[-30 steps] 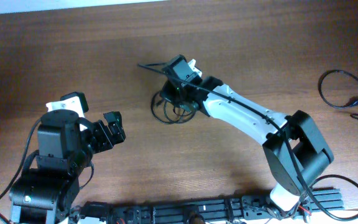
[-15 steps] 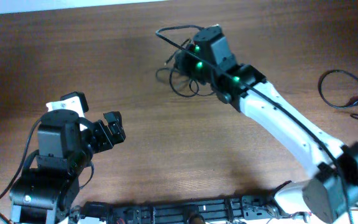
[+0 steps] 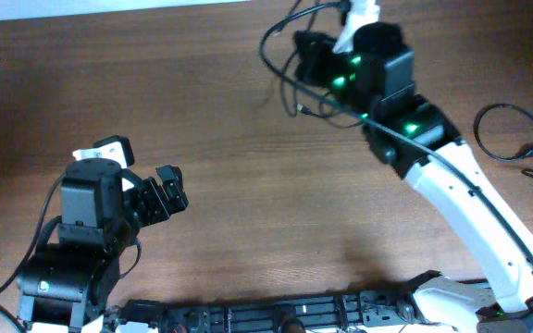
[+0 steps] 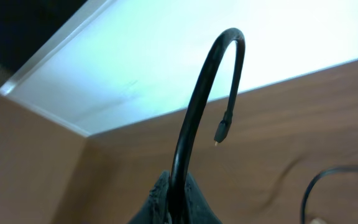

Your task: Untangle cables

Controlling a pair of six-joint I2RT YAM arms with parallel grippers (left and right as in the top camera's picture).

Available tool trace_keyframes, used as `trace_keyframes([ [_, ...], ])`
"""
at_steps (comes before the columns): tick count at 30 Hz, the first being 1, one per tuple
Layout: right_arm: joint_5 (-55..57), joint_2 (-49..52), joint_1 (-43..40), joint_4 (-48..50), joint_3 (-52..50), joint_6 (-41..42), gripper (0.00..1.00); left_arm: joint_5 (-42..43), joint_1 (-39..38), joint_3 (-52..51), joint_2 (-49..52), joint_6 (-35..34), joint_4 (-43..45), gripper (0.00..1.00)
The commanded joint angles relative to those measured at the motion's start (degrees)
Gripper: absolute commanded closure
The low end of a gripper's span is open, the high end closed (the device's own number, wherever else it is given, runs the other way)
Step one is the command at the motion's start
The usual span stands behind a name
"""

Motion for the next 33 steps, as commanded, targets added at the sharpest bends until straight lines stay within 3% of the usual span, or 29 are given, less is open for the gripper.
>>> trace_keyframes([
  [1, 2.5, -3.2, -7.2, -0.7, 1.2, -5.4, 0.96, 0.4, -0.2, -0.3, 0.1, -0.5, -0.1, 0.01],
  [7, 2.8, -5.7, -22.5, -1.1, 1.2, -11.6, 0.96, 0.4, -0.2, -0.3, 0.1, -0.5, -0.1, 0.01],
  [22, 4.0, -6.0, -59.1, -4.9, 1.2, -12.7, 0.96, 0.5, -0.2, -0.3, 0.1, -0.5, -0.1, 0.01],
  [33, 11.7, 1.2, -73.8, -13.7, 1.2, -12.6, 0.96, 2.0, -0.2, -0.3, 0.0, -0.5, -0.3, 0.01],
])
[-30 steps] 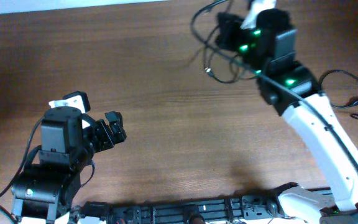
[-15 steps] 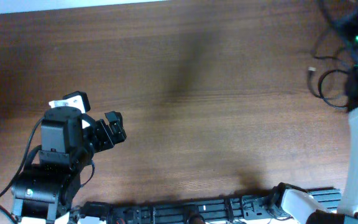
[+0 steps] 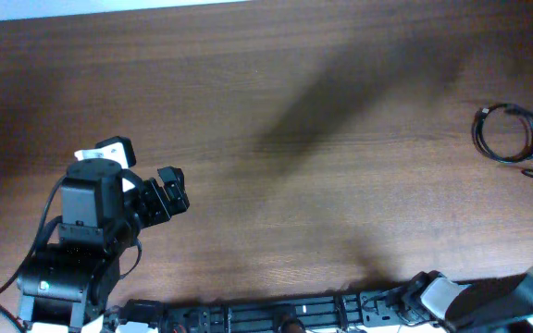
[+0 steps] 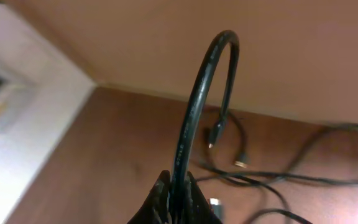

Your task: Untangle cables

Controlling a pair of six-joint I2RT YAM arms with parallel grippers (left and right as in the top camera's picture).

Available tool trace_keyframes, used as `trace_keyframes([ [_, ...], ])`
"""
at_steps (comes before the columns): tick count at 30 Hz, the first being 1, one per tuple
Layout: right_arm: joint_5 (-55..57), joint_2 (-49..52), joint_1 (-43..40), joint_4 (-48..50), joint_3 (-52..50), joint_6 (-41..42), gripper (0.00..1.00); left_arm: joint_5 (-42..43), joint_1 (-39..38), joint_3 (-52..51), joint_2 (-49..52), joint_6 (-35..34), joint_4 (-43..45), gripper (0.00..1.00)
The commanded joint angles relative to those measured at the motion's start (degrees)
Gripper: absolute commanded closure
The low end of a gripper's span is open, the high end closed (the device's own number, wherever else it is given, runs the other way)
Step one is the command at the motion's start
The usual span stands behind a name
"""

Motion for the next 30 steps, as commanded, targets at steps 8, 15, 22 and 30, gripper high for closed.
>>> trace_keyframes([
  [8, 2.0, 9.4, -5.1, -5.8, 1.1, -0.8, 0.96, 1.2, -0.2, -0.3, 0.0, -0.5, 0.1, 0.01],
  [15, -0.7, 10.1, -5.1, -5.7, 1.1, -0.8, 0.01, 1.4, -0.2, -0.3, 0.0, -0.5, 0.8, 0.01],
  [22, -23.6, 9.7, -5.1, -6.2, 1.1, -1.1, 0.01, 1.6, -0.2, -0.3, 0.0, -0.5, 0.9, 0.01],
  [30, -48.2, 5.6, -1.7, -5.1, 1.2, -11.6, 0.01, 1.6, -0.2, -0.3, 0.0, -0.2, 6.0, 0.01],
])
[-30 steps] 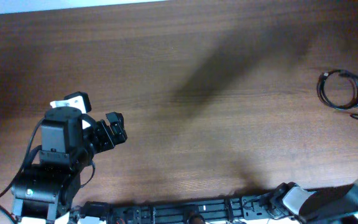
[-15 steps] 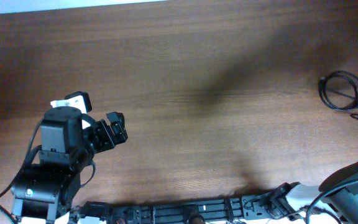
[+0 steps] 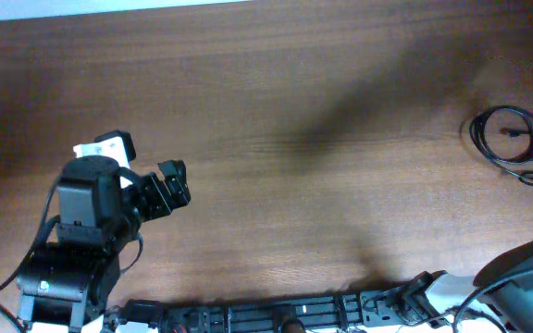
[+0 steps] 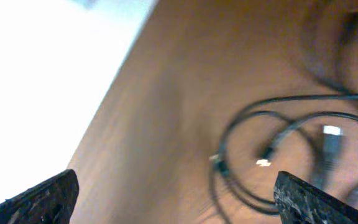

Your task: Untangle cables

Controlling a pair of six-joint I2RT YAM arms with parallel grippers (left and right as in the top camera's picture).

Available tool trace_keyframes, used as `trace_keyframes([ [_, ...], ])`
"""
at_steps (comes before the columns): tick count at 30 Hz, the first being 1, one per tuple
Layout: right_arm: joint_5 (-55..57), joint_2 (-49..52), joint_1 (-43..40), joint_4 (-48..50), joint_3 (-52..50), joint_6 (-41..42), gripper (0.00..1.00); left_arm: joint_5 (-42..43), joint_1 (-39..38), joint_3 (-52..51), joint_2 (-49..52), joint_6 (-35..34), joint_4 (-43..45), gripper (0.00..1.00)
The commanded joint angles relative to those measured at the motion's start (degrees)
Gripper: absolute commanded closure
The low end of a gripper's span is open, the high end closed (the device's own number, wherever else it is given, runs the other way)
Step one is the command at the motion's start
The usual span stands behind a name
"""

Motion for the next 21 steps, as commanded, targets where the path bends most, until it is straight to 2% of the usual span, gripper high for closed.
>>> trace_keyframes([
  [1, -9.0, -5.7, 2.9, -0.7, 1.1, -9.5, 0.01, 0.6, -0.2, -0.3, 0.0, -0.2, 2.9, 0.01],
  [8, -8.8, -15.6, 8.7, -0.7, 1.1, -12.7, 0.01, 1.1, -0.2, 0.6, 0.0, 0.7, 4.6, 0.01],
  [12, -4.5, -22.6, 17.6, -6.9, 1.1, -21.2, 0.01, 1.0, -0.2, 2.3, 0.0, 2.6, 6.1, 0.01],
  [21, 8.3, -32.6, 36.8, -17.6, 1.1, -26.5, 0.01, -1.0, -0.2, 3.4, -0.6, 2.9, 6.3, 0.01],
])
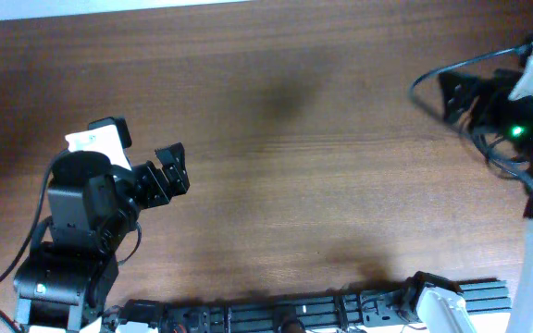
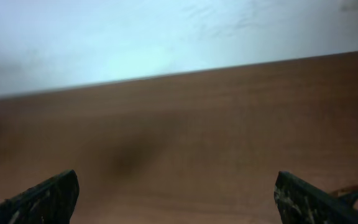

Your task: Untangle cables

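The black cables (image 1: pixel 490 157) lie at the table's right edge, mostly hidden under my right arm. A thin black loop (image 1: pixel 416 85) arcs around that wrist; whether it is a task cable or the arm's own lead cannot be told. My right gripper (image 1: pixel 453 91) hovers near the back right, pointing left. In the wrist view the right gripper (image 2: pixel 176 190) is wide open, nothing between its fingertips (image 2: pixel 48 198), only bare wood ahead. A sliver of cable (image 2: pixel 355 193) shows by the right finger. My left gripper (image 1: pixel 169 171) stands open at the left, far from the cables.
The brown wooden table (image 1: pixel 294 166) ends at a white strip along the far edge (image 2: pixel 179 37). The left arm's base (image 1: pixel 63 268) fills the near left corner, and a black rail (image 1: pixel 294 310) runs along the front edge.
My right gripper, open over the cable pile at the right edge, now hovers open at the back right facing bare table. The left arm has shifted slightly.
My right gripper was shut on a black cable, held high over the back middle of the table. Then it held the same cable above the pile at the right. After that it was open with the cables lying below, and now it faces away across the table.
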Controlling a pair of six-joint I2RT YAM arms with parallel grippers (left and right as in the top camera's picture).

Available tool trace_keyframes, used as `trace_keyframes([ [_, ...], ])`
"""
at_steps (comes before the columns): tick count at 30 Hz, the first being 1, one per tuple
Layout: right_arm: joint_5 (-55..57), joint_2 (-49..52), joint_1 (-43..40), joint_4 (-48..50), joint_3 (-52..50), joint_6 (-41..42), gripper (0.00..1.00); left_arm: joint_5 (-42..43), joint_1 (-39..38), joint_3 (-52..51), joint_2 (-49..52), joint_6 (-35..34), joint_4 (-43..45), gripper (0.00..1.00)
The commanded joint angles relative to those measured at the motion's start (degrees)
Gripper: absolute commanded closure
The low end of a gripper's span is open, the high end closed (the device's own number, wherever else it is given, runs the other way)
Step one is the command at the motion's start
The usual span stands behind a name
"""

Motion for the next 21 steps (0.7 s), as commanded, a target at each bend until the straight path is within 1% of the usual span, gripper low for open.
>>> trace_keyframes([
  [1, 8.0, -5.9, 6.1, -2.8, 0.9, -3.0, 0.01, -1.2, -0.2, 2.1, -1.0, 2.3, -0.1, 0.02],
  [4, 11.0, -12.0, 9.7, -5.9, 0.9, -3.0, 0.01, -2.4, -0.2, 2.1, -3.4, 2.9, -1.0, 0.14],
  [6, 11.0, -15.9, 11.3, -8.0, 0.7, -3.0, 0.01, -2.4, -0.2, 2.1, -5.2, 2.8, -1.4, 0.16],
  [7, 11.0, -19.2, 12.3, -8.5, -0.1, -3.0, 0.01, -3.3, -0.2, 2.1, -6.9, 2.8, -1.7, 0.24],
  [8, 11.0, -20.6, 12.7, -8.5, -0.6, -3.0, 0.01, -4.1, -0.2, 2.1, -7.7, 2.8, -2.3, 0.26],
  [11, 11.0, -25.0, 13.0, -9.2, -2.8, -3.0, 0.01, -9.4, -0.2, 2.0, -10.0, 2.3, -5.7, 0.27],
  [16, 10.9, -31.6, 13.0, -9.2, -9.7, -3.0, 0.01, -16.5, -0.2, 1.4, -13.9, 1.3, -10.7, 0.29],
  [21, 11.4, -37.5, 13.0, -8.2, -14.6, -3.1, 0.01, -17.2, -0.2, -3.5, -19.5, 0.9, -10.8, 0.30],
])
